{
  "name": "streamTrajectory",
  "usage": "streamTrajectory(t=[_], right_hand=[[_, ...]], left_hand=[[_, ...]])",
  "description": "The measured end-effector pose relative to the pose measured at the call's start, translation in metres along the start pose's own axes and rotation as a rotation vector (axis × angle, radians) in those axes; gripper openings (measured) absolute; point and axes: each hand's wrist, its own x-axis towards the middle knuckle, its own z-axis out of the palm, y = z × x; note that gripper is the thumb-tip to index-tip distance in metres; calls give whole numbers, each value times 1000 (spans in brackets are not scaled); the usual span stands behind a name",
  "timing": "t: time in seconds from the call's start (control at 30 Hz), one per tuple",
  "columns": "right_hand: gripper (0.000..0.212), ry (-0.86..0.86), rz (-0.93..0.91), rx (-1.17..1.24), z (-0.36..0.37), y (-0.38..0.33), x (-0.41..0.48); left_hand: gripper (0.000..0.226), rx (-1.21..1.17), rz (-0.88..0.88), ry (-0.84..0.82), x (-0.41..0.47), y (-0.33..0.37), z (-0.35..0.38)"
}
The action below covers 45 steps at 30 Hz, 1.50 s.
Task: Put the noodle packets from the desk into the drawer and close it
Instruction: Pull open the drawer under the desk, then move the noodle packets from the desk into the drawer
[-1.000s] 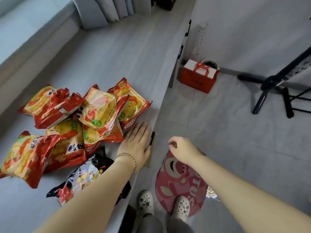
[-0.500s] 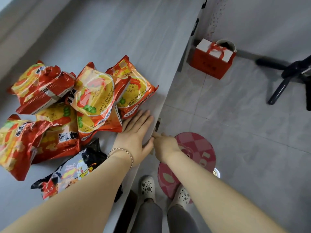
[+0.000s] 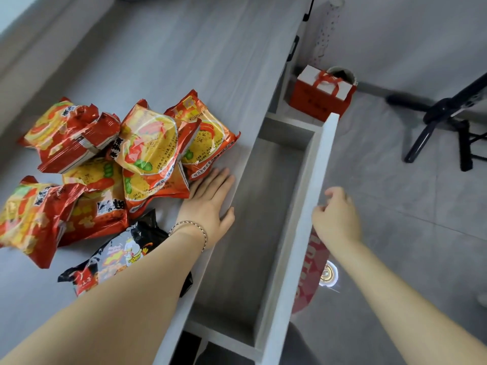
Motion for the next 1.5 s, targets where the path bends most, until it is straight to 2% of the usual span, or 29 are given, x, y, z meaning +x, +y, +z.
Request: streamTrajectory(t=[0.03, 0.07, 0.13, 0.2, 0.27, 0.3, 0.37, 0.6, 0.83, 1.03, 1.13, 1.23, 1.3, 1.37, 1.43, 1.5], right_hand=[[36, 49, -114, -27, -4, -5, -6], [40, 23, -262, -110, -5, -10, -12], [42, -179, -471, -428, 8, -6, -17], [42, -356, -458, -773, 22, 11, -16], [38, -384, -478, -973, 25, 35, -12], [37, -374, -483, -997, 25, 46, -12], [36, -349, -477, -1000, 19, 61, -10], [31, -330, -361, -1018, -16, 110, -8], [38, -330, -270, -1021, -48, 155, -9], [42, -362, -251, -1047, -53, 150, -14], [46, -471, -100, -1060, -56, 129, -17], [41, -515, 24, -850, -49, 85, -14], [34, -497, -62, -675, -39, 46, -15], [33, -443, -212, -522, -29, 1, -23], [33, -407, -339, -392, -19, -45, -39], [38, -389, -437, -248, -5, -89, -58]], left_hand=[[72, 1, 2, -9, 0, 1, -2], [73, 8, 7, -16, -1, 2, -3], [74, 39, -2, -27, -1, 8, -6], [67, 57, -55, -8, 0, 17, -8], [62, 67, -147, -77, 2, 30, -8], [64, 86, -190, -127, 4, 37, -8], [67, 142, -255, -192, 8, 47, -9], [69, 270, -303, -236, 7, 56, -9], [68, 283, -359, -254, 11, 64, -10], [71, 256, -371, -289, 13, 69, -16], [66, 121, -402, -354, 19, 74, -33], [39, -63, -392, -374, 13, 72, -59], [24, -109, -342, -303, -2, 63, -78], [17, -37, -299, -237, -23, 44, -96], [20, 43, -322, -250, -44, 19, -108], [40, 64, -423, -333, -63, -6, -115]])
